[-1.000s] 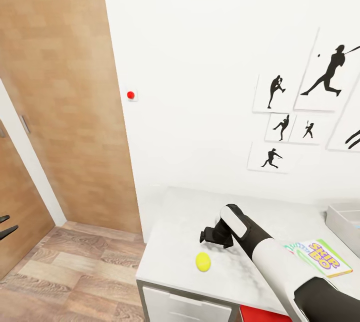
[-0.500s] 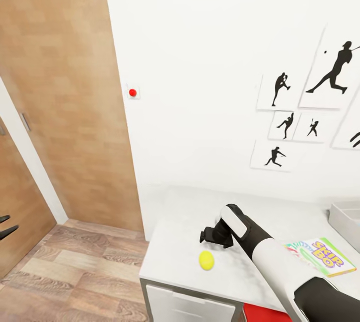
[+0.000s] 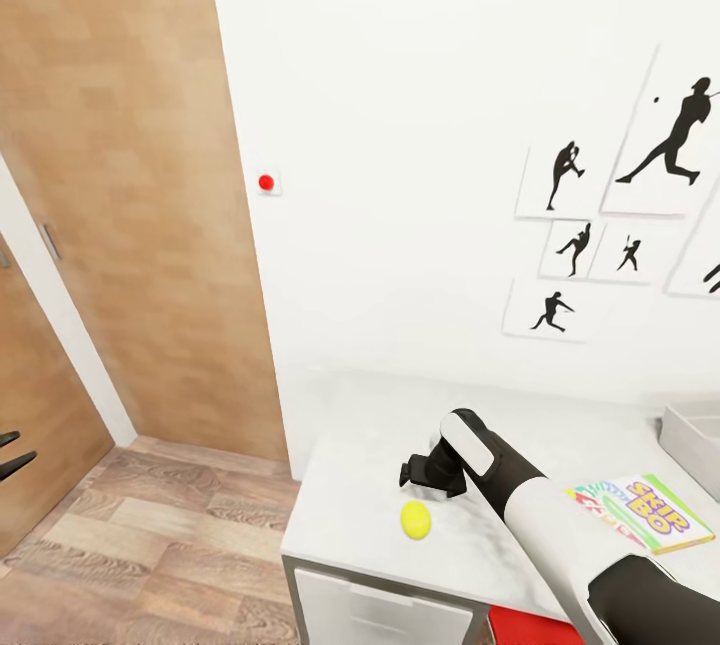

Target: Put all the toys in the child's room - the three board games (two on the bed and one on the table), the two jigsaw puzzles on the table, and the tennis ball on the table - inside the toy box on the table in the child's room.

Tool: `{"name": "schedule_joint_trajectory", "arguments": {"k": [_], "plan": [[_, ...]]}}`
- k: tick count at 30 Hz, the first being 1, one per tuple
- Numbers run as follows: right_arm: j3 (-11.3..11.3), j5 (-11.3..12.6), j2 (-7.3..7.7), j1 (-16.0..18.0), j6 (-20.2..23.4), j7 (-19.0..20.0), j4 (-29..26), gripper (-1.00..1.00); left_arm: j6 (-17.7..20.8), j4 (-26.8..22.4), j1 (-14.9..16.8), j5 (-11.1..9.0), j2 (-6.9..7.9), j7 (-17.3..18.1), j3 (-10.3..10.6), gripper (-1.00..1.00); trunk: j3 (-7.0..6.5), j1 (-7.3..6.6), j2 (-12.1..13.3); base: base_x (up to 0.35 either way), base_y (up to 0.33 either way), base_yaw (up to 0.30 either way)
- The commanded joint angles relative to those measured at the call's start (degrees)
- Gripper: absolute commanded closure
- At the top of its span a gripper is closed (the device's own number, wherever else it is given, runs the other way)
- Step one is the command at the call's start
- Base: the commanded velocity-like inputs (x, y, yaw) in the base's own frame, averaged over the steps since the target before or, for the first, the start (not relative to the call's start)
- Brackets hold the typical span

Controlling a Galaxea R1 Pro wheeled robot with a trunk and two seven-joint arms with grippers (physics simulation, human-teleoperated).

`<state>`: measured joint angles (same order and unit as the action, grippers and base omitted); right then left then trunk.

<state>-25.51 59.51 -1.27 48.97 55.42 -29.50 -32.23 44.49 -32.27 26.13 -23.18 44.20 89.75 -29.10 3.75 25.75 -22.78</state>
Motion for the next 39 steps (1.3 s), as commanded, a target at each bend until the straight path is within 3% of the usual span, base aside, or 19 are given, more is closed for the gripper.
{"name": "schedule_joint_trajectory", "arguments": {"k": [1,24,39], "plan": [[-0.2,0.6,0.03,0.1,0.0,-0.6,0.0,-1.0,0.6,0.0,0.1,0.1,0.01,0.2,0.0,-1.0,0.21,0.04,-0.1,0.0,0.001,0.0],[0.0,0.6,0.09,0.1,0.0,-0.6,-0.1,-1.0,0.6,0.0,0.1,0.0,0.01,0.2,0.0,-1.0,2.22,0.04,-0.1,0.0,0.0,0.0],[0.0,0.6,0.08,0.1,0.0,-0.6,-0.1,-1.0,0.6,0.0,0.1,0.0,0.01,0.2,0.0,-1.0,2.47,0.04,-0.1,0.0,0.0,0.0]]}}
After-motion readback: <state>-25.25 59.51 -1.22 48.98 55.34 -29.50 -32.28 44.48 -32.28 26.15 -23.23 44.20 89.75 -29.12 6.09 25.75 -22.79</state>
